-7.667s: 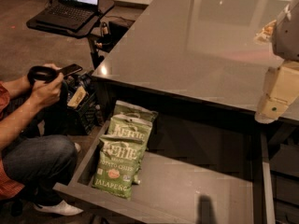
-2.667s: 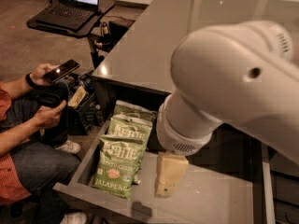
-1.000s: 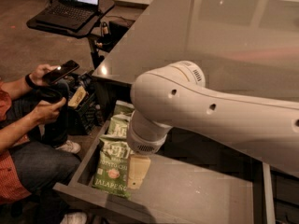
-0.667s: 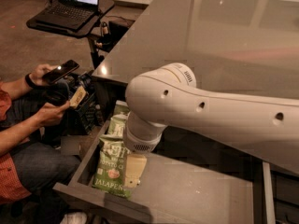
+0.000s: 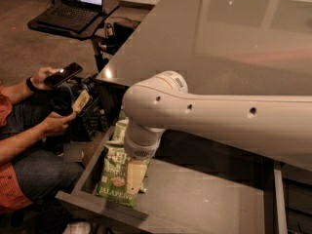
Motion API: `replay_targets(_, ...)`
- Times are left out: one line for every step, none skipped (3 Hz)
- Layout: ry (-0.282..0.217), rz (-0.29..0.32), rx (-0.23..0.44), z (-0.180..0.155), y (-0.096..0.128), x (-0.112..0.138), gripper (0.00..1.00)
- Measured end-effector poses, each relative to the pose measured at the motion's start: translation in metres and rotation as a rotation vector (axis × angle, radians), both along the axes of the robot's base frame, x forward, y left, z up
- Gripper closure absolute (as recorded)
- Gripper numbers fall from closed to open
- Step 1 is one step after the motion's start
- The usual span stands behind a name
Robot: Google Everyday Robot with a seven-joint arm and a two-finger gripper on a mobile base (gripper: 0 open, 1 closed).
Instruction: Pick green jalapeno chip bag from top drawer and place on counter
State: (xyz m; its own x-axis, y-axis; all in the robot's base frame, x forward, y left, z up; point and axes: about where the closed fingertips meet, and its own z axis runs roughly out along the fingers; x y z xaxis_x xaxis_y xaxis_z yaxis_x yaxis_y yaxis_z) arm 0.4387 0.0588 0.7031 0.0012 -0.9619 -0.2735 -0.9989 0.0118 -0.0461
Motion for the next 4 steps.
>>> replay_targets(0.032,0.001,-0.014,-0.016,0.003,0.002,0.0)
replay_targets(0.033,0.012,-0.031,-0.027,0.006,0.0,0.18)
replay_targets(0.033,0.012,-0.031,-0.027,0.006,0.0,0.41)
replay_targets(0.033,0.012,-0.031,-0.027,0.006,0.0,0.64)
